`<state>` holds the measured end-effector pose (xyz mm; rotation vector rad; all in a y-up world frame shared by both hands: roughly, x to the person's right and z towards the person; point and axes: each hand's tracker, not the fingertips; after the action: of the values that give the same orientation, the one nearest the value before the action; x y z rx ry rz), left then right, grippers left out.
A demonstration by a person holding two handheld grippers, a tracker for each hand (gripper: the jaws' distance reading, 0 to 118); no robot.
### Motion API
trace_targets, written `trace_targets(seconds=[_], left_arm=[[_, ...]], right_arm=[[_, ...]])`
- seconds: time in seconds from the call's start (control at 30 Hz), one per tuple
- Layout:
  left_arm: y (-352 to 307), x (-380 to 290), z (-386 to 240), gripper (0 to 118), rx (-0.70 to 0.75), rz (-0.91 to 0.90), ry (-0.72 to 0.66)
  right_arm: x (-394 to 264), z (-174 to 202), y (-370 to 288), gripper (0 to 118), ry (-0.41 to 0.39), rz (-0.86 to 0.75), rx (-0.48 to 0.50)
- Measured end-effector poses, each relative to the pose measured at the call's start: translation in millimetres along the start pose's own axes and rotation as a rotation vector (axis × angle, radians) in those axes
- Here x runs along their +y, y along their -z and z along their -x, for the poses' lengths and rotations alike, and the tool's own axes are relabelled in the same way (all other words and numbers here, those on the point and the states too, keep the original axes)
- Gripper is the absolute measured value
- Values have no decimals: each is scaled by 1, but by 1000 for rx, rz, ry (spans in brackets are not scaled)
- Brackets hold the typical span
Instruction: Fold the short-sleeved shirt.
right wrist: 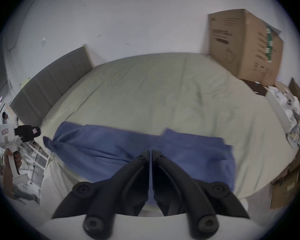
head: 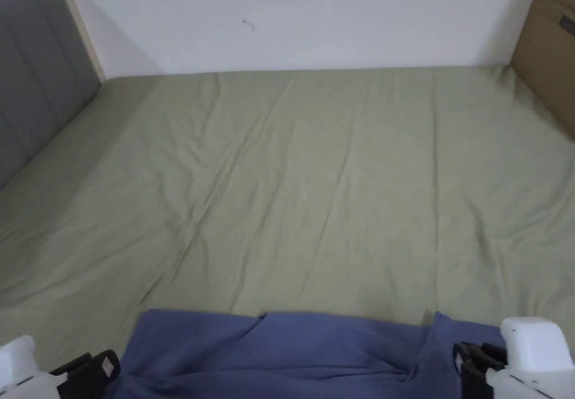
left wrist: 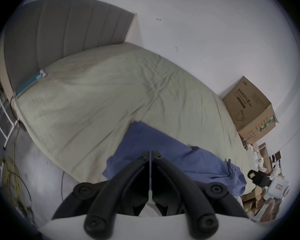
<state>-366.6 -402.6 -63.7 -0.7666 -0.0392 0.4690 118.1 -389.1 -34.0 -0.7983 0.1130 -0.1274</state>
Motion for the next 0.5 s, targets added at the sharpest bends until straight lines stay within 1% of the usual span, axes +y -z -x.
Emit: trace_targets(seconds=[0.03, 0.13, 0.23, 0.27, 0.33, 0.37, 0.4, 0.43, 0.47, 0.5], left_arm=[[1, -4, 3, 0, -5, 26, -34], [1, -11, 15, 0, -9, 16, -48], [-6, -8, 29, 2, 12, -21, -61], [-9, -5, 33, 12, -3, -30, -82], [-12, -3, 46, 89, -52, -32, -169], [-9, -3, 53, 114, -82, -13, -210], [-6, -5, 60, 116, -108, 21, -244], [-6, -9, 64, 113, -132, 19, -271], [-1, -11, 71, 114, -170, -9, -305], [5, -12, 75, 114, -167, 28, -350]], right_arm=[[-1, 9, 5, 3, 3, -2, 8], [4, 35, 13, 3, -62, 7, 50], [10, 51, 17, 3, -92, 11, 72], [11, 55, 18, 3, -100, 14, 83], [13, 61, 22, 3, -112, 15, 87], [14, 64, 24, 3, -122, 23, 92], [12, 67, 25, 3, -125, 28, 97], [11, 68, 27, 3, -127, 34, 100], [11, 70, 29, 3, -131, 49, 110], [10, 72, 30, 3, -133, 58, 113]])
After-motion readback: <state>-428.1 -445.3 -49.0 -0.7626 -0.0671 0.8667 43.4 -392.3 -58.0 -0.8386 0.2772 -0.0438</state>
